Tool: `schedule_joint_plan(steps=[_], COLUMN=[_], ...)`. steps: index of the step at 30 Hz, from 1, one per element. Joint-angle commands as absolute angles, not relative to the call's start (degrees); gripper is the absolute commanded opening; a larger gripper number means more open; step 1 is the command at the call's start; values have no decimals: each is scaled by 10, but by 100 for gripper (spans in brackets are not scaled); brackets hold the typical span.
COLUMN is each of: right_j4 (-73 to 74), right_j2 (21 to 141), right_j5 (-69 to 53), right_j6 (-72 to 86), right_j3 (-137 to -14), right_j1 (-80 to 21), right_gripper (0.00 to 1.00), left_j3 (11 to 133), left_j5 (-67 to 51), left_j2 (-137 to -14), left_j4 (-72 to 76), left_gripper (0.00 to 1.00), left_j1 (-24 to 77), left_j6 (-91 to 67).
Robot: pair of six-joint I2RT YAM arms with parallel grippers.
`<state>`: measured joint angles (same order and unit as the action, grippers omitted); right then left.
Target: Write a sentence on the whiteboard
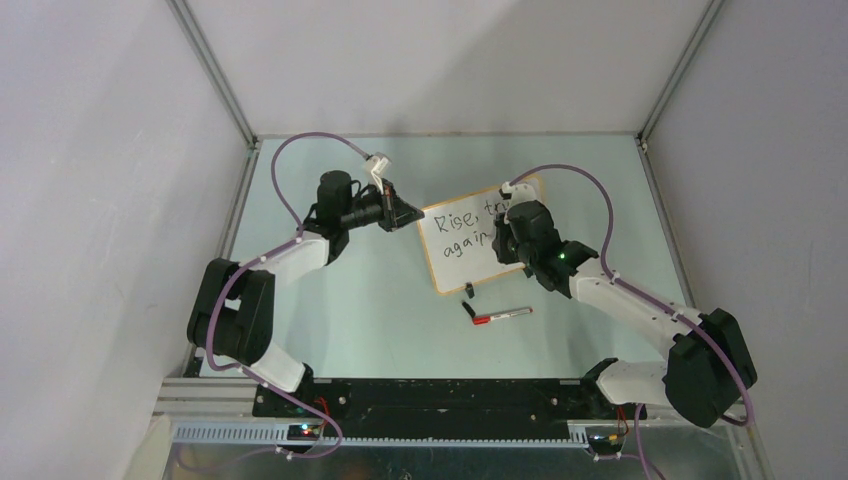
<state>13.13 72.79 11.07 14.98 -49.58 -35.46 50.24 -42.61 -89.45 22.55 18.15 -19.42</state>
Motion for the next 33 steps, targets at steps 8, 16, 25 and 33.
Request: schedule_joint_plan(steps=[8, 16, 25, 33], right_j4=[145, 143, 146, 138], right_j2=[708, 696, 658, 642], right_j5=[123, 120, 123, 145], right_j6=[155, 153, 152, 152], right_j3=[-486, -485, -485, -474], right_j1=[-362, -364, -365, -365], right_gripper=[0, 0, 0, 0], left_j3=[516, 516, 515, 515], left_j5=[-415, -414, -413, -412], left_j2=[-888, -885, -886, -886], left_j4=[192, 190, 190, 189], left_gripper=[3, 3, 3, 3], left_j1=[191, 191, 191, 191], left_j6=[-166, -165, -165, -165])
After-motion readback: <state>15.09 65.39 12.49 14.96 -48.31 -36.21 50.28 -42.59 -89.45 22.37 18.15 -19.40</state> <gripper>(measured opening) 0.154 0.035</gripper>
